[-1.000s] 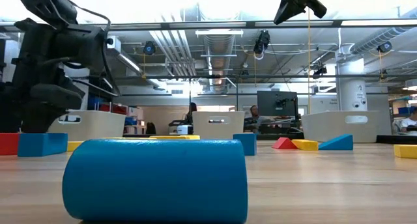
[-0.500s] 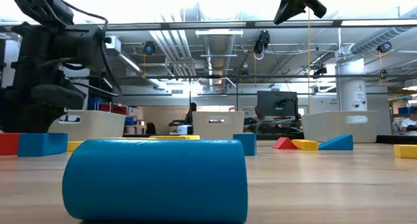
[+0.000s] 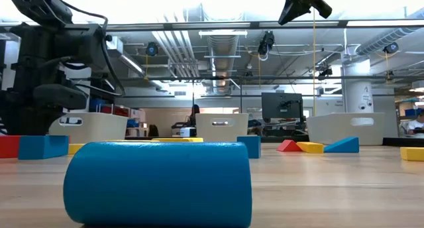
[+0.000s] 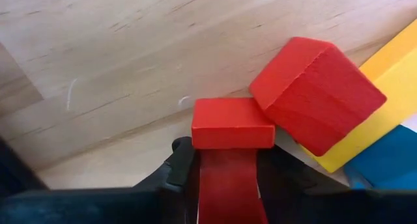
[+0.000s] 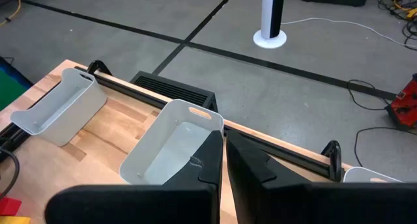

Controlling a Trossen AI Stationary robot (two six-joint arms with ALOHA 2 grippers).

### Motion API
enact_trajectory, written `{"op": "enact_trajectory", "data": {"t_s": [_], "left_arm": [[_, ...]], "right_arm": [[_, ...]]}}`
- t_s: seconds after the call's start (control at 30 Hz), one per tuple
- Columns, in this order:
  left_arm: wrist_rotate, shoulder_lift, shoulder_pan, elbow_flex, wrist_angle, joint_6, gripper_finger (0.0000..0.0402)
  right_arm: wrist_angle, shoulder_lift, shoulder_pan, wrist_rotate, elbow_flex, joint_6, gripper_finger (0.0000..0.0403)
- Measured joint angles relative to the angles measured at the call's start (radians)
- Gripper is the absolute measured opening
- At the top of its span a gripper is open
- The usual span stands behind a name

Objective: Sort blocks
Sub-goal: Put the red block into the left gray bin

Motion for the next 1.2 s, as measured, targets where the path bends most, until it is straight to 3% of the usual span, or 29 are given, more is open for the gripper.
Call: {"op": "enact_trajectory", "data": {"t_s": [0.43, 0.73, 1.0, 1.2], "left_arm": [[0.004, -0.068, 0.0, 0.036, -0.08, -0.01, 0.0097], [0.0, -0.111, 0.0, 0.186, -0.226, -0.011, 0.0097], [-0.213, -0.112, 0.02, 0.468, -0.426, 0.02, 0.0097], [-0.32, -0.113, 0.181, 0.634, -0.501, 0.16, 0.0097]], "right_arm": [[0.0, 0.0, 0.0, 0.0, 0.0, 0.0, 0.0013], [0.001, 0.0, 0.0, 0.0, 0.0, 0.0, 0.0013], [0.001, 0.0, 0.0, 0.0, 0.0, 0.0, 0.0013], [0.001, 0.0, 0.0, 0.0, 0.0, -0.002, 0.0013]]}}
